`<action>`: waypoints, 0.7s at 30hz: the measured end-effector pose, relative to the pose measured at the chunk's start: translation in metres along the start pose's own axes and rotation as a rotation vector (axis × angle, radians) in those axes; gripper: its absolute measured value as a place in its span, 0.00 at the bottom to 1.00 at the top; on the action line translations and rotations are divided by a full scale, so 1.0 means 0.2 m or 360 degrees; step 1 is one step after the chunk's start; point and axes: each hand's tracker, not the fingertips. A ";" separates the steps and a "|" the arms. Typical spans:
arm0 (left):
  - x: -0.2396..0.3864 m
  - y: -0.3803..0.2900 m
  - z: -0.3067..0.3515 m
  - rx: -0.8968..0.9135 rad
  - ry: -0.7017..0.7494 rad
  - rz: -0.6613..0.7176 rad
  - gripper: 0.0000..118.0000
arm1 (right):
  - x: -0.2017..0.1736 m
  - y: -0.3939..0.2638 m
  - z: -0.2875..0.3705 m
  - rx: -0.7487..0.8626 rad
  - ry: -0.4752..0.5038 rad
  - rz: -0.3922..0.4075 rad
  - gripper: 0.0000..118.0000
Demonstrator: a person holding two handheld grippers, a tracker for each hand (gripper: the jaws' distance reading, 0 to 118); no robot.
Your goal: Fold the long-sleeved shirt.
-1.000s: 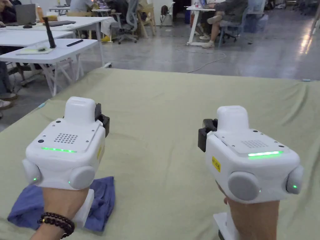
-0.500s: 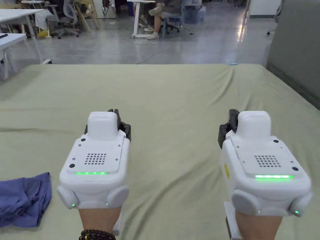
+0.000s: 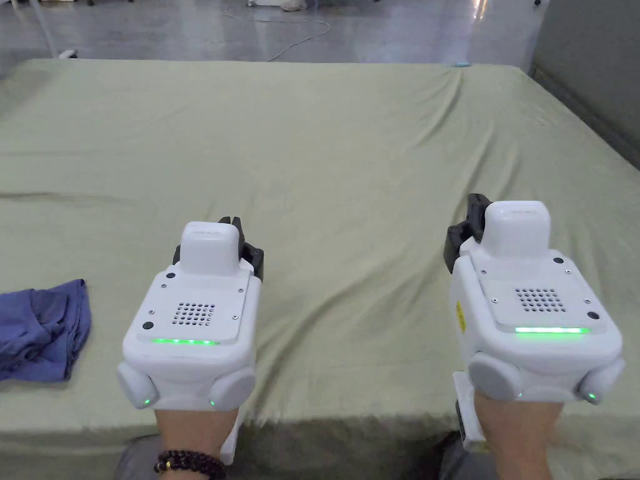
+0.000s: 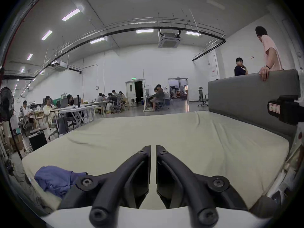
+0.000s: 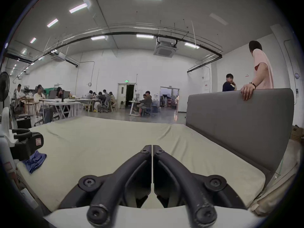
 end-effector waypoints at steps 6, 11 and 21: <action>0.01 0.00 0.02 0.0013 -0.0030 -0.0001 0.01 | 0.00 0.02 0.01 0.0013 -0.0005 0.0009 0.00; 0.01 0.00 0.02 0.0024 -0.0011 -0.0016 0.13 | 0.00 0.02 0.01 0.0016 -0.0001 0.0014 0.06; -0.04 0.00 0.01 0.0114 -0.0101 0.0079 0.97 | 0.00 0.01 -0.03 0.0143 0.0046 0.0100 1.00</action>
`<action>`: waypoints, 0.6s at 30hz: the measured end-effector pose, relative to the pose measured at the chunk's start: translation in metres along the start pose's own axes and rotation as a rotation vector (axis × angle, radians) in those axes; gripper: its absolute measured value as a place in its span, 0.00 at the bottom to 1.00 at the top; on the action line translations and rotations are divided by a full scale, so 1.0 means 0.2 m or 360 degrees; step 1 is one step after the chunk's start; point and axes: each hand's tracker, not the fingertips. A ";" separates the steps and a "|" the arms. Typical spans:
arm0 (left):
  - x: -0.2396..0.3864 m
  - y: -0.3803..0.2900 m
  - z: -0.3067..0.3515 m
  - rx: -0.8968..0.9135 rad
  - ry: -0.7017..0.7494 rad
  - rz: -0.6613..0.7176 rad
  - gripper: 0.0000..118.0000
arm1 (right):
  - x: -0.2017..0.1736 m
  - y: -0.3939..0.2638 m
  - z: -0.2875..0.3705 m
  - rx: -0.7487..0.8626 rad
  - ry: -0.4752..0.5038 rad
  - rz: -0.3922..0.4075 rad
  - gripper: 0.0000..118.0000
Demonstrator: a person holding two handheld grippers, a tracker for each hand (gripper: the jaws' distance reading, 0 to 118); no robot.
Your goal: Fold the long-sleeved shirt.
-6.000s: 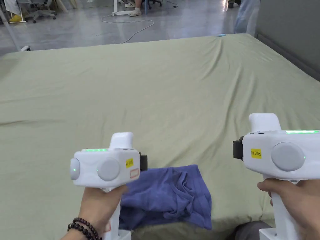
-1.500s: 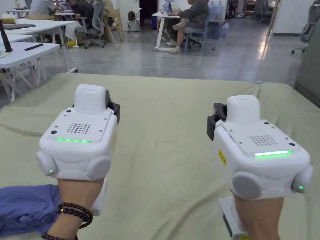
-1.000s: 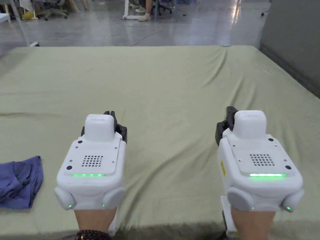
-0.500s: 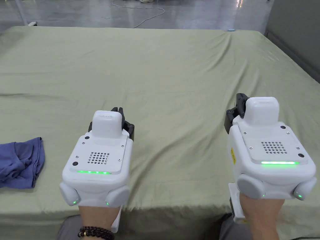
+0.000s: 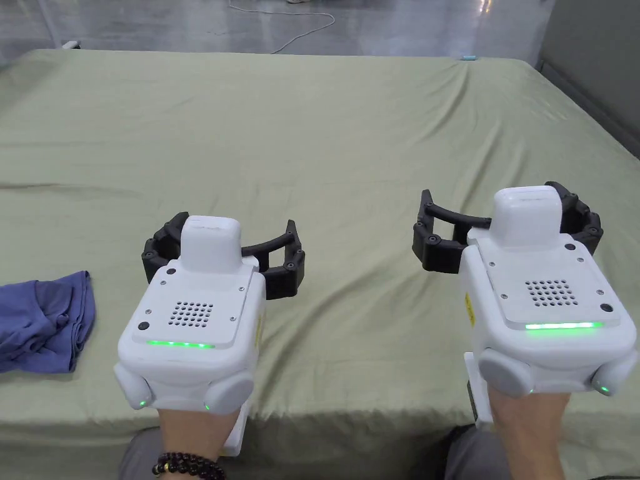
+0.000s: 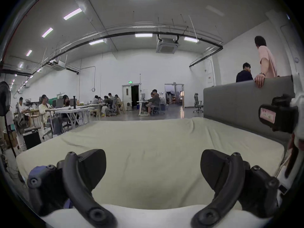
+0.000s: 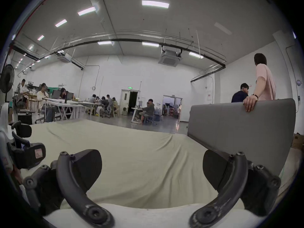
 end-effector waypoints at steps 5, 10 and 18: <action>-0.01 0.00 -0.03 -0.0048 0.0000 -0.0061 0.97 | -0.02 -0.01 -0.03 -0.0058 -0.0021 -0.0008 1.00; -0.02 -0.01 -0.02 0.0026 0.0025 -0.0082 0.97 | -0.03 0.00 -0.03 -0.0048 -0.0008 -0.0007 1.00; -0.08 0.05 -0.05 -0.0148 0.0029 0.0048 0.97 | -0.04 0.04 -0.02 0.0037 -0.0041 -0.0001 1.00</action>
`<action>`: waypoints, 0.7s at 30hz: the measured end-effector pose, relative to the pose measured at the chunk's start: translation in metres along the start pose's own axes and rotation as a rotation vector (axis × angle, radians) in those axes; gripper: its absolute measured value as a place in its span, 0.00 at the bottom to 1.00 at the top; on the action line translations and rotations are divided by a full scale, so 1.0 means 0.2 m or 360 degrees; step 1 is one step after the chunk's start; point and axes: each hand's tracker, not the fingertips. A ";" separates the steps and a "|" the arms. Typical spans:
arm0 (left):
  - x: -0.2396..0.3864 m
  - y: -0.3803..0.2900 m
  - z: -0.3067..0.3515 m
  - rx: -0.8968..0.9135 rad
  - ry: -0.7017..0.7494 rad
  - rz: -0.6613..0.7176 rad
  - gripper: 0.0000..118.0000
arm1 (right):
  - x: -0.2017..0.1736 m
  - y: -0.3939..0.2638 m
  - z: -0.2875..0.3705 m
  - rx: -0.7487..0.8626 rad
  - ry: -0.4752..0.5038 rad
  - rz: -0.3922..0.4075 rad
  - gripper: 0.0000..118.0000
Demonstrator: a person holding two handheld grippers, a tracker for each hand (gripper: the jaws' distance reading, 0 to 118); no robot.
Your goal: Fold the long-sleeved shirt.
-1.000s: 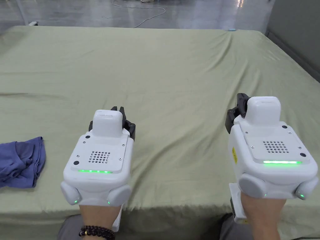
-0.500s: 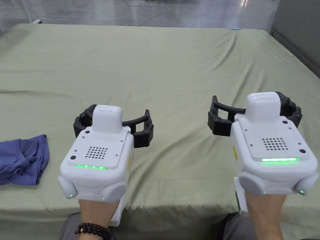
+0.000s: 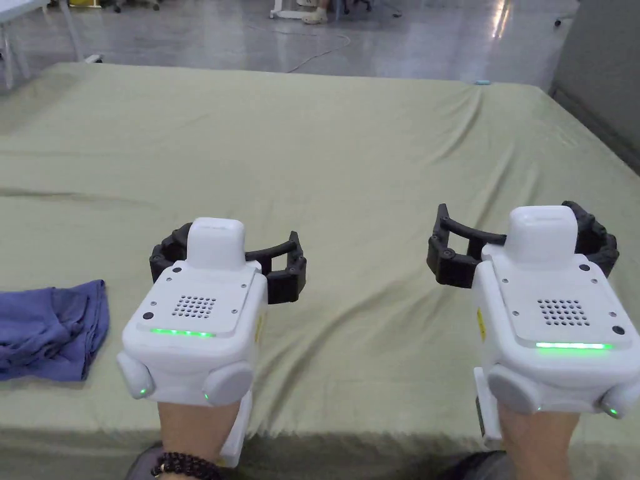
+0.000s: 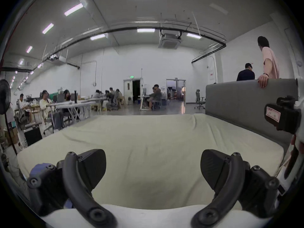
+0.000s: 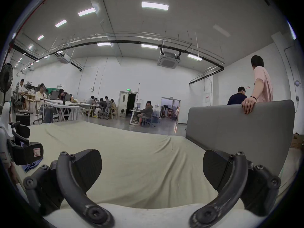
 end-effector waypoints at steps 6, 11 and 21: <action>-0.02 0.01 0.04 0.0091 0.0058 -0.0008 0.97 | 0.00 0.03 0.01 0.0006 0.0019 0.0014 1.00; -0.03 0.02 0.06 0.0110 0.0075 -0.0004 0.97 | -0.03 0.03 0.03 -0.0023 0.0042 0.0019 1.00; -0.01 0.04 0.10 0.0170 0.0077 -0.0067 0.97 | -0.02 0.05 0.05 -0.0014 0.0047 0.0004 1.00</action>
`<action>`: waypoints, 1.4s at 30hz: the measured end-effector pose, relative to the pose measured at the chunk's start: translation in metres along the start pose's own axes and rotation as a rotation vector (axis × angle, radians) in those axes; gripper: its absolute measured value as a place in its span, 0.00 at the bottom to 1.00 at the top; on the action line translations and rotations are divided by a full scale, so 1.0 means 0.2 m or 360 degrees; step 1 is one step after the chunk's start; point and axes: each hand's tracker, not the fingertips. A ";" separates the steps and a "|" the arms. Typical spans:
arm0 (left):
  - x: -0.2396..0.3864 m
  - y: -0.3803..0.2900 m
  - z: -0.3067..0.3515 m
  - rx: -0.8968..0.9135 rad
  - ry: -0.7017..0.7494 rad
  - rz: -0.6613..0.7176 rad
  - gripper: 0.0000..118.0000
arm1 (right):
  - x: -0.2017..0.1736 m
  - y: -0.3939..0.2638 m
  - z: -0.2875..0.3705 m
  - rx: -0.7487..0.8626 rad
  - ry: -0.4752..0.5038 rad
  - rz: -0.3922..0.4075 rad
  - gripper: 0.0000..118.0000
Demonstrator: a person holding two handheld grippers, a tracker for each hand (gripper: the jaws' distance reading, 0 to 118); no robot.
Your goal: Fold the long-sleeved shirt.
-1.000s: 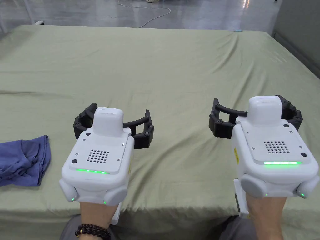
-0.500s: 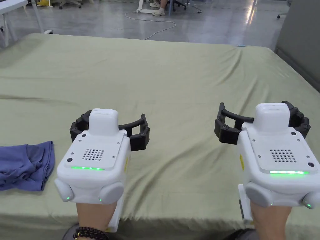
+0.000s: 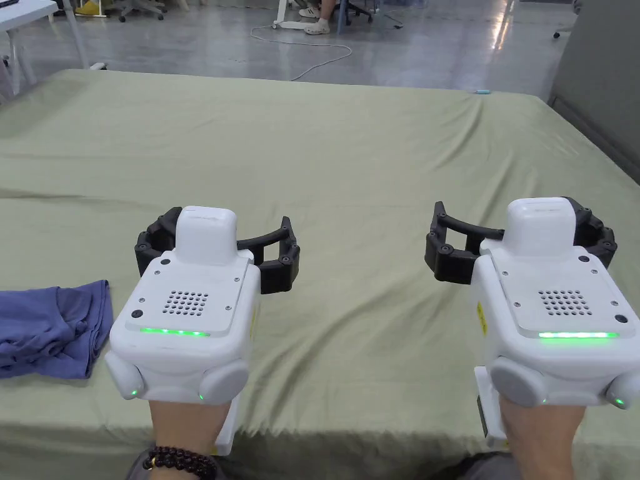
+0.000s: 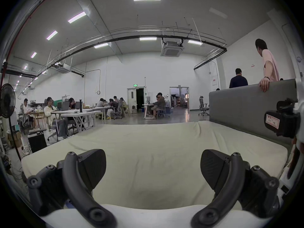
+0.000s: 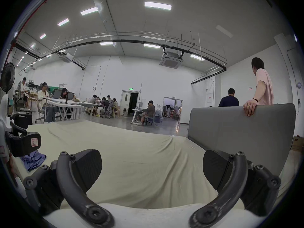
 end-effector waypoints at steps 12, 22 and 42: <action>0.01 0.00 -0.01 -0.0015 -0.0049 0.0023 0.97 | 0.01 -0.02 -0.01 -0.0013 -0.0015 0.0009 1.00; 0.01 -0.01 -0.01 -0.0002 -0.0026 -0.0009 0.97 | 0.01 -0.02 -0.02 -0.0029 0.0000 0.0004 1.00; 0.00 -0.02 0.00 -0.0004 0.0006 0.0010 0.97 | 0.02 -0.05 -0.01 -0.0062 -0.0045 -0.0010 1.00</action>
